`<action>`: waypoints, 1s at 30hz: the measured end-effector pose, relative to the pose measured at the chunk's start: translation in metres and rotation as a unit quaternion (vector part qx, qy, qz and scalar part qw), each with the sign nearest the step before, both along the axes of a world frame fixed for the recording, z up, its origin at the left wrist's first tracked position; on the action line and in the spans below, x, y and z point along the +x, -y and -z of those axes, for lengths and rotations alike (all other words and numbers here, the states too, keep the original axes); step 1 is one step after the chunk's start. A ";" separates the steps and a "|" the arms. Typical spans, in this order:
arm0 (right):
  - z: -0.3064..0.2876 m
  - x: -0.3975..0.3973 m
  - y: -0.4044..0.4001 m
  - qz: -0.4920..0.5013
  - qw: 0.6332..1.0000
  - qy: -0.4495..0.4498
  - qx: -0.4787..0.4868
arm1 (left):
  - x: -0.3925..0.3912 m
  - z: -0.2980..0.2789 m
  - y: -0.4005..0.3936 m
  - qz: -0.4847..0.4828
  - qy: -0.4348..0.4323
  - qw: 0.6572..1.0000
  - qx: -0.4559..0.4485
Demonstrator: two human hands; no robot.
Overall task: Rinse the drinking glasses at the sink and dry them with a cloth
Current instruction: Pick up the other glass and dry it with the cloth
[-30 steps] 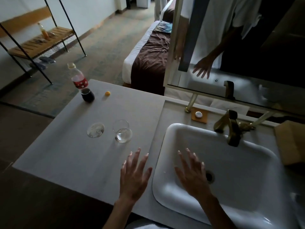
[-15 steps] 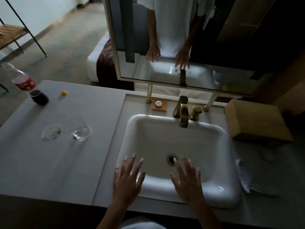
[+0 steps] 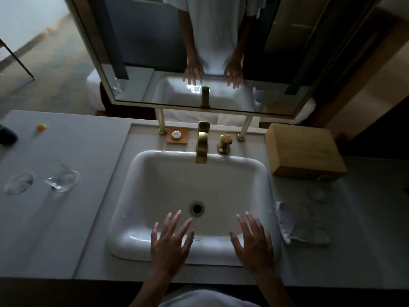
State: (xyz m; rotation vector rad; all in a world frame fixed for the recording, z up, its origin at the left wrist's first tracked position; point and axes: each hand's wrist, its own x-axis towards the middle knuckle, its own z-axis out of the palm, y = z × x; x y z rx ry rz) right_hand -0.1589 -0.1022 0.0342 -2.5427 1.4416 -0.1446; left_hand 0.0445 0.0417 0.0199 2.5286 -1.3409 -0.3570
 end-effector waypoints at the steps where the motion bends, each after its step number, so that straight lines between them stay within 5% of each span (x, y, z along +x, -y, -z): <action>1: 0.000 -0.006 0.005 0.003 1.000 0.005 0.001 | -0.007 0.001 0.004 0.000 0.001 1.000 0.002; 10: 0.013 -0.078 0.057 0.048 0.987 0.147 0.029 | -0.068 0.028 0.050 0.003 0.005 0.997 0.072; 17: 0.021 -0.123 0.087 0.186 0.936 0.287 0.083 | -0.080 0.036 0.053 -0.037 0.058 0.997 0.020; 24: 0.033 -0.148 0.162 0.292 0.912 0.288 0.012 | -0.080 0.032 0.056 -0.053 0.078 0.995 0.024; 30: 0.037 -0.150 0.229 0.395 0.853 0.325 0.102 | -0.082 0.031 0.057 -0.060 0.083 0.994 0.037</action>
